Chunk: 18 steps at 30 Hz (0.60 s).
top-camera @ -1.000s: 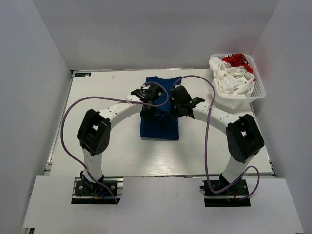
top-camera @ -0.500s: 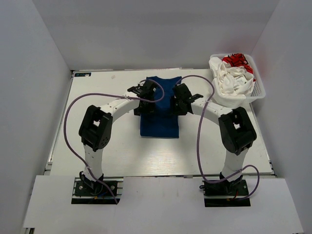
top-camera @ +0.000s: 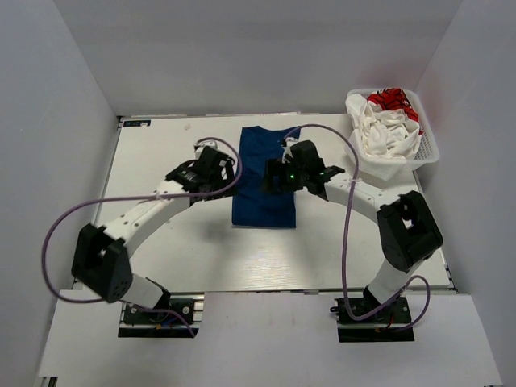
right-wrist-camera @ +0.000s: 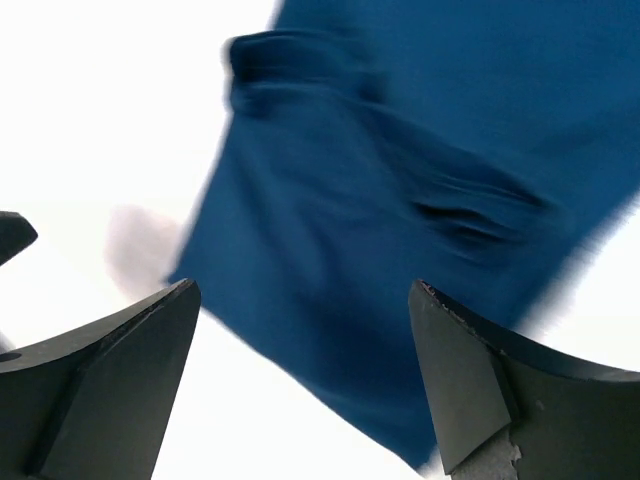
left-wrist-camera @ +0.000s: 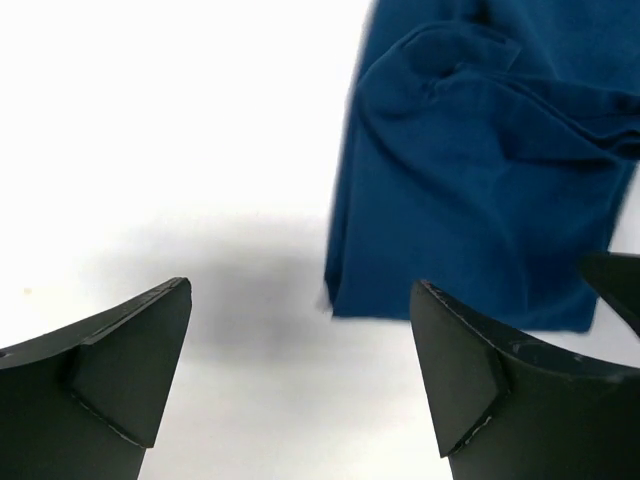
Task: Fold and stack the t-shirts
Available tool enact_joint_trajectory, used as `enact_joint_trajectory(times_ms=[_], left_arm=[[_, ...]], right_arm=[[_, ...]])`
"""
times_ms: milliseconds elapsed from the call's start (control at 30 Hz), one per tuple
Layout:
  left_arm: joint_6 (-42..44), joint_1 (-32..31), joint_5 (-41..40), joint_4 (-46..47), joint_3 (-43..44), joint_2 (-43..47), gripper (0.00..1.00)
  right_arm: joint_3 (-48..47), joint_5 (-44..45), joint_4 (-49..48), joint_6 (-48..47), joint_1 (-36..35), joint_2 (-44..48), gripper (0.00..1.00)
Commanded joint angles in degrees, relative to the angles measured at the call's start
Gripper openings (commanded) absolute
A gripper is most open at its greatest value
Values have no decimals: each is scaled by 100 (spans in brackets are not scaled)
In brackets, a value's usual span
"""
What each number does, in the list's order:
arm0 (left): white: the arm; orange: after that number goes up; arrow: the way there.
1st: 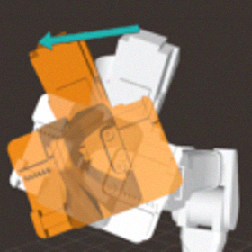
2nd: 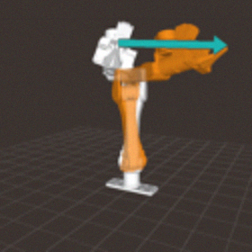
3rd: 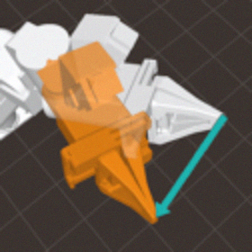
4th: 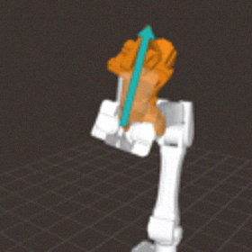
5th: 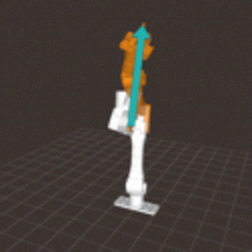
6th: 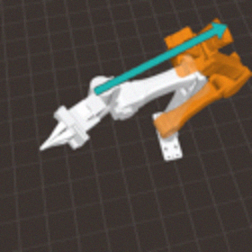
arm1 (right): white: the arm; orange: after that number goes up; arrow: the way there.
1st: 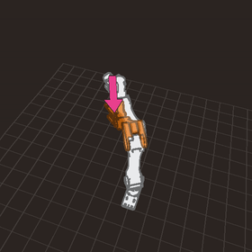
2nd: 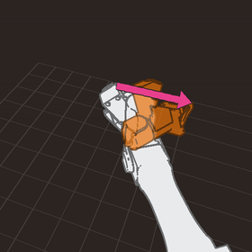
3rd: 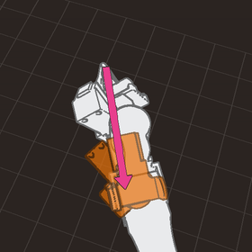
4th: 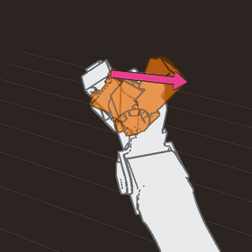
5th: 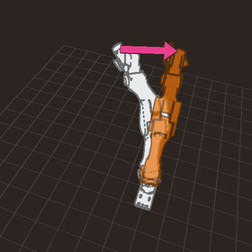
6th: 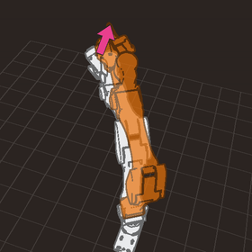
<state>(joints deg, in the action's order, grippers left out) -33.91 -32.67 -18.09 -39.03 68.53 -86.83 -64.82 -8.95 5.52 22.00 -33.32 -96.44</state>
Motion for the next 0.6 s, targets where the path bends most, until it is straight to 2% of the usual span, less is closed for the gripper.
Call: enact_joint_trajectory(times_ms=[0, 100, 233, 333, 467, 567], left_arm=[[-431, 50, 181, 132, -620, 683, 100], [-713, 50, 367, -61, -1226, 983, 100], [-889, 50, 498, -176, -1570, 1194, 100], [-889, 50, 657, 16, -1772, 1247, 100], [-767, 50, 807, 211, -1826, 1169, 100], [-705, 50, 938, 456, -1826, 967, 100]], right_arm=[[13, -923, -910, -47, -227, -286, 90], [-540, -959, -711, 164, -280, -892, 90], [-883, -749, -1123, 401, -280, -1481, 90], [-1419, 74, -992, 402, -166, -2008, 90], [-2095, 332, -877, 279, 1, -2168, 90], [-2018, 543, -903, 270, 27, -1940, 90]])
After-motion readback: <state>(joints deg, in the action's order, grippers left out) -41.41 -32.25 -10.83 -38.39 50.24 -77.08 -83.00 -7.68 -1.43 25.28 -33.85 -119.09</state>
